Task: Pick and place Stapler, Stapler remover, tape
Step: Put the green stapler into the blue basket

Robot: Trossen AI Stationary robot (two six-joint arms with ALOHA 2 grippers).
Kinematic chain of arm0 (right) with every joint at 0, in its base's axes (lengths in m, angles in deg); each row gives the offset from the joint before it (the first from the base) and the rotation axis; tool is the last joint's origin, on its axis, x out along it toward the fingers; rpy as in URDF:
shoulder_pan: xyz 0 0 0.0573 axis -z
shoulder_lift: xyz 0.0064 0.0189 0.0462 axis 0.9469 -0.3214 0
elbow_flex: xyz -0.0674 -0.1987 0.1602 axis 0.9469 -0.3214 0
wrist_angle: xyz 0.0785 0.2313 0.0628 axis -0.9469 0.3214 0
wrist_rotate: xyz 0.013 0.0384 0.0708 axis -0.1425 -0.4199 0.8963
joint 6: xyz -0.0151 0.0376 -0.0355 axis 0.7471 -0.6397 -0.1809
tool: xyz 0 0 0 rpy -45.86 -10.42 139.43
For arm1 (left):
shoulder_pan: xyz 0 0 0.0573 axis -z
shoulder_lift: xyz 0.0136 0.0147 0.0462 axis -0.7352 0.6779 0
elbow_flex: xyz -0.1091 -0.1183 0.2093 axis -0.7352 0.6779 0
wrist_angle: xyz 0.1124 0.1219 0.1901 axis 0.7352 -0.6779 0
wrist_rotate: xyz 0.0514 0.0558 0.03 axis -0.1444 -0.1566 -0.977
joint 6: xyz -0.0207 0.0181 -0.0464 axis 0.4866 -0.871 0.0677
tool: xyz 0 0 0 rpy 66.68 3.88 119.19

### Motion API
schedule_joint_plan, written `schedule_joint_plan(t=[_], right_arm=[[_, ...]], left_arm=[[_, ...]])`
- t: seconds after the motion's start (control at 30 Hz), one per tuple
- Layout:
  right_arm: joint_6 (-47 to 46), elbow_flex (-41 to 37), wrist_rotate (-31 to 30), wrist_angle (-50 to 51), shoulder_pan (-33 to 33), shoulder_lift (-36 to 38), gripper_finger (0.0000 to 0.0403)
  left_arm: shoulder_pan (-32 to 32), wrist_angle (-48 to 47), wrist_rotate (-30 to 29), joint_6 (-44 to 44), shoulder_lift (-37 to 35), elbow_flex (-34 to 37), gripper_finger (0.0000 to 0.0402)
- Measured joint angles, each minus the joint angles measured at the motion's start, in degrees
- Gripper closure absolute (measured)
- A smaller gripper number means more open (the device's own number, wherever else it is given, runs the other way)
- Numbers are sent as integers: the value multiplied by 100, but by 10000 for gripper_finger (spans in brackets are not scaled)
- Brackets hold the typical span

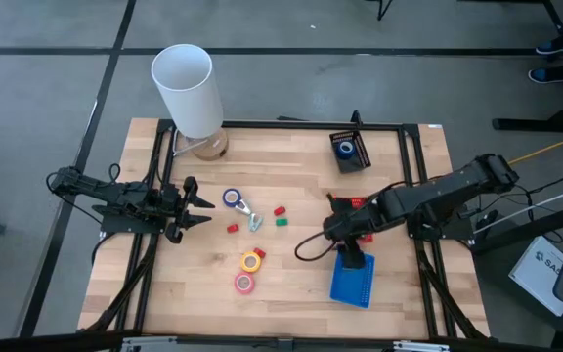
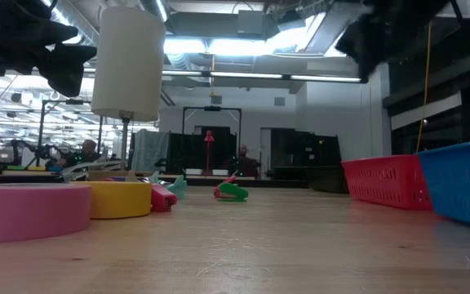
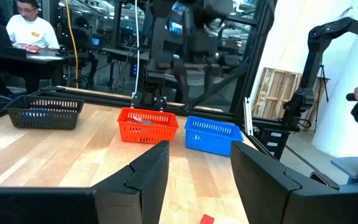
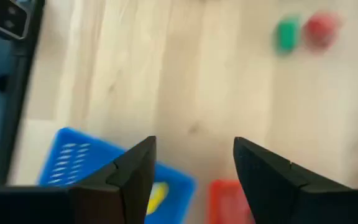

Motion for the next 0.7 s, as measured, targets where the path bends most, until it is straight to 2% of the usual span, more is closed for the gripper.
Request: schedule_joint_plan(t=[0.2,0.53,0.7], right_arm=[[1195,227,-662,-109,238,3,194],[2224,229,-655,-833,687,3,194],[2220,229,-569,-1087,748,2,194]], left_arm=[[0,0,0,0,-1,-1,233],[2,-2,0,0,0,0,233],[1,-2,0,0,-1,-1,233]])
